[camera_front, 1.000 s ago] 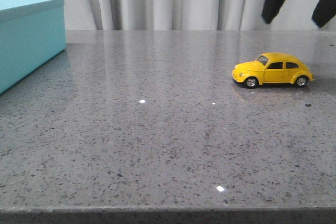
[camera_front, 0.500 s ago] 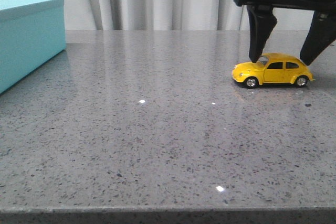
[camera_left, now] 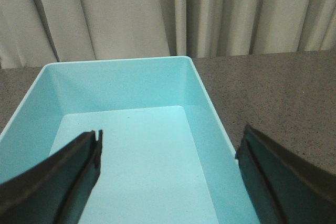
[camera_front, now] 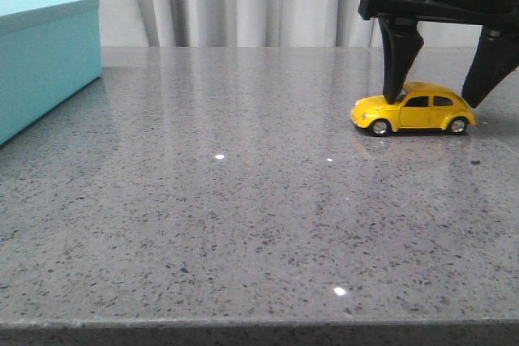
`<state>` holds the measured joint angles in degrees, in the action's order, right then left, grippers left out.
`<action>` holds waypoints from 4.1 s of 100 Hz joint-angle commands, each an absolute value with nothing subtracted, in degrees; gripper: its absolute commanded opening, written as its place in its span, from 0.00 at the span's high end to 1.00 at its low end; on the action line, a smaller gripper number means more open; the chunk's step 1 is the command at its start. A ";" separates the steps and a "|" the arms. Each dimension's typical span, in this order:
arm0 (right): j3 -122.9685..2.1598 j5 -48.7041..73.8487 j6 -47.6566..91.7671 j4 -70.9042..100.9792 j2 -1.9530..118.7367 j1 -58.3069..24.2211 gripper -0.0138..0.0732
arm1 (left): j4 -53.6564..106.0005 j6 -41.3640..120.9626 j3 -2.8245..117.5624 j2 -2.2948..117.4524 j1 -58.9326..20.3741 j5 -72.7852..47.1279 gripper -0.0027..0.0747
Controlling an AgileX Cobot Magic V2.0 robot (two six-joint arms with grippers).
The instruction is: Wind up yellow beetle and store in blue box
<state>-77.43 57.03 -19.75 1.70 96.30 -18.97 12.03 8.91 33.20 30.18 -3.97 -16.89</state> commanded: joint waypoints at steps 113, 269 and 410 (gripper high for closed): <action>-78.85 63.40 -13.72 0.59 75.40 -9.31 0.19 | 12.52 8.87 35.36 30.76 -4.40 -13.38 0.28; -72.72 51.25 -7.67 6.64 57.10 -9.34 0.19 | 17.52 43.32 67.41 66.66 -21.63 -43.09 0.19; -72.72 49.26 -7.43 7.34 56.49 -9.34 0.19 | 4.52 50.59 71.56 89.02 -26.51 -47.03 0.64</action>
<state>-71.38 53.25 -8.05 6.93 57.53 -9.36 3.97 50.66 69.96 91.00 -25.97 -48.59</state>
